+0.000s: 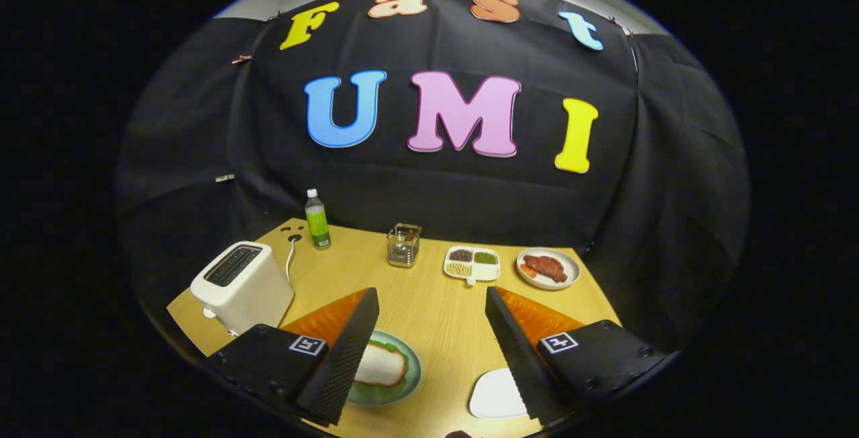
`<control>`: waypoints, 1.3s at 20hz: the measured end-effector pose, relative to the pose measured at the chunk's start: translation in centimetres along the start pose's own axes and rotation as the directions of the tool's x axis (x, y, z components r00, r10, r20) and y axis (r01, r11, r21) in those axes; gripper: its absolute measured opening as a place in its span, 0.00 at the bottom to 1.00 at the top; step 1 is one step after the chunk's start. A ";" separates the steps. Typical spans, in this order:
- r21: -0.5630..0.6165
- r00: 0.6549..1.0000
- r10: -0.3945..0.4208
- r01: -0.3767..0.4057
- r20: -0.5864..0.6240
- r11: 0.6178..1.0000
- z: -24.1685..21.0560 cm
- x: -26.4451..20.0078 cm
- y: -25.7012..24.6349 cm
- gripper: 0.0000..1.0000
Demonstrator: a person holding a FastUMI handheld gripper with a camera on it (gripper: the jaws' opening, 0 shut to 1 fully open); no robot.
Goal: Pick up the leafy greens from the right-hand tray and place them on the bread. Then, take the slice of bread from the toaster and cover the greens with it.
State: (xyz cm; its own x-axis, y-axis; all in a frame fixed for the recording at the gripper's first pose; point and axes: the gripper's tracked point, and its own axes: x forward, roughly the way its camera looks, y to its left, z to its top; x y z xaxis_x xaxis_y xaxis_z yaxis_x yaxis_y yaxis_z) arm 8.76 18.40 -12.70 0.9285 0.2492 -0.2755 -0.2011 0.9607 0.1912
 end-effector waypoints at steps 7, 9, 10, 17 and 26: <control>-0.016 0.996 -0.012 0.014 0.092 1.000 3.9 -4.4 -2.9 0.98; -0.033 0.993 -0.039 0.043 0.113 0.999 4.1 -5.2 -4.0 0.98; -0.018 0.992 -0.046 0.048 0.114 0.999 4.0 -5.6 -4.3 0.98; -0.052 0.987 -0.079 0.087 0.139 0.995 4.3 -7.3 -6.0 0.98; -0.004 0.990 -0.087 0.088 0.115 0.996 3.4 -7.8 -6.6 0.98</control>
State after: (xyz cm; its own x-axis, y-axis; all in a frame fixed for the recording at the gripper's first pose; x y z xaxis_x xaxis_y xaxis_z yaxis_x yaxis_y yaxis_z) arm 3.89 9.70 -8.55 0.9721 0.1494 -0.1809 -0.1202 0.9793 0.1629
